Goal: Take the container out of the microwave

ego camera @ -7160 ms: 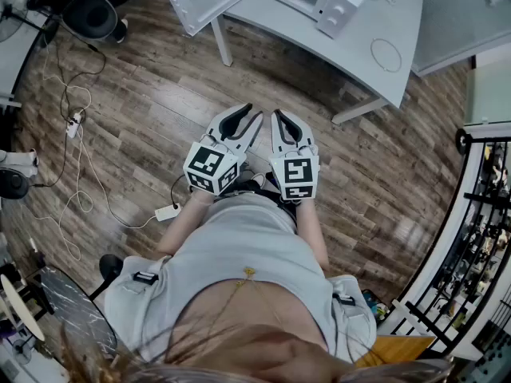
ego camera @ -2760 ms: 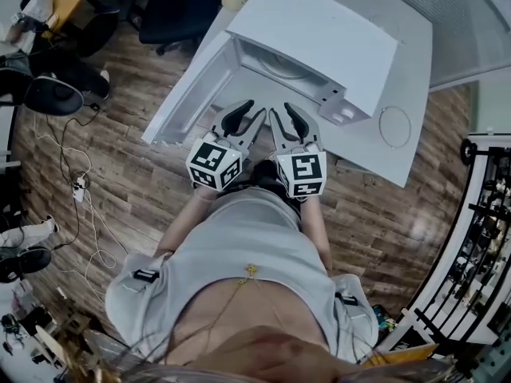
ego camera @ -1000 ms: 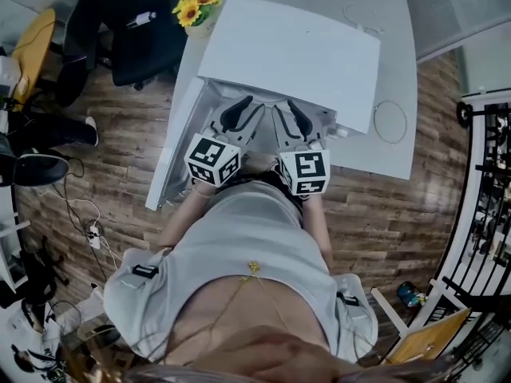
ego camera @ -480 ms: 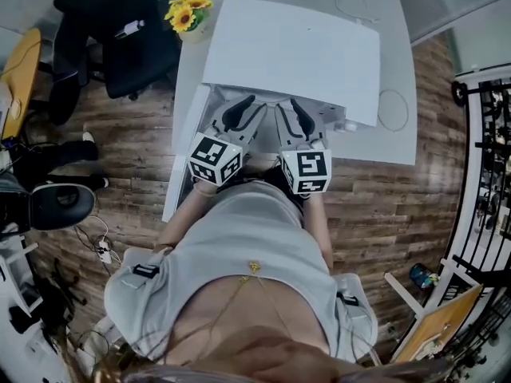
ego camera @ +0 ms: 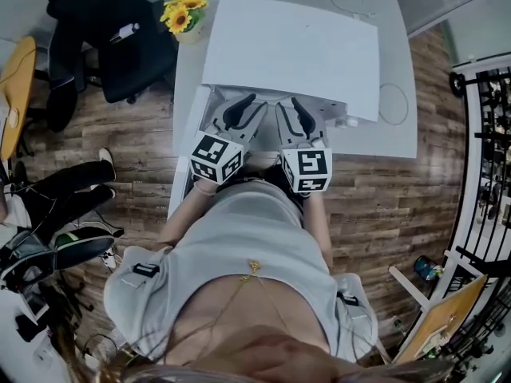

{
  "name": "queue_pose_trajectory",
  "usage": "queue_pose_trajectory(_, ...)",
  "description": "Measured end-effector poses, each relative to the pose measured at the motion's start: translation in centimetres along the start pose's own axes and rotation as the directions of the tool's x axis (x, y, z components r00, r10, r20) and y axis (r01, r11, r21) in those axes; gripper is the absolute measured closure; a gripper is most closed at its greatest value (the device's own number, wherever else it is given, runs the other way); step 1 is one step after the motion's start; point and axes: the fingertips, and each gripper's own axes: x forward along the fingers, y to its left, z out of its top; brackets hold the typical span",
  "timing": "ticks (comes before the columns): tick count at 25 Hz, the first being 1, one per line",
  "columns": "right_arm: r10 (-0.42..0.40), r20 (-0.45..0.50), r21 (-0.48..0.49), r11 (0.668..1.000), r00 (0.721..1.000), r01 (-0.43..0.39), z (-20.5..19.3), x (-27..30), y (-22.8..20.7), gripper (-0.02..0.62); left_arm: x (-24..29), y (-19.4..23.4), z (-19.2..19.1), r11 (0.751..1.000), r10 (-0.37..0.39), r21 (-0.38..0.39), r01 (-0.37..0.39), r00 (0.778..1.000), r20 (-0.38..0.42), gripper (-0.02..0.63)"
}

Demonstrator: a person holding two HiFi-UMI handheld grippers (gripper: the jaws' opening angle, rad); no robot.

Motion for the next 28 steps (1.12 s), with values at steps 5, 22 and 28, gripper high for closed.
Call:
queue_pose_trajectory(5, 0.008, -0.012, -0.001, 1.000, 1.000, -0.008, -0.3, 0.3, 0.2, 0.460, 0.1, 0.2, -0.4, 1.000, 0.005, 0.004, -0.005, 1.000, -0.012, 0.479)
queue_pose_trajectory(22, 0.050, -0.083, -0.024, 0.998, 0.995, -0.052, -2.5, 1.7, 0.9, 0.469, -0.2, 0.9, -2.3, 0.999, 0.045, -0.015, -0.046, 0.998, -0.047, 0.479)
queue_pose_trajectory(28, 0.057, -0.125, -0.058, 0.996, 0.990, -0.065, -4.2, 2.8, 1.0, 0.470, -0.3, 1.8, -3.8, 0.997, 0.078, -0.022, -0.080, 0.995, -0.067, 0.479)
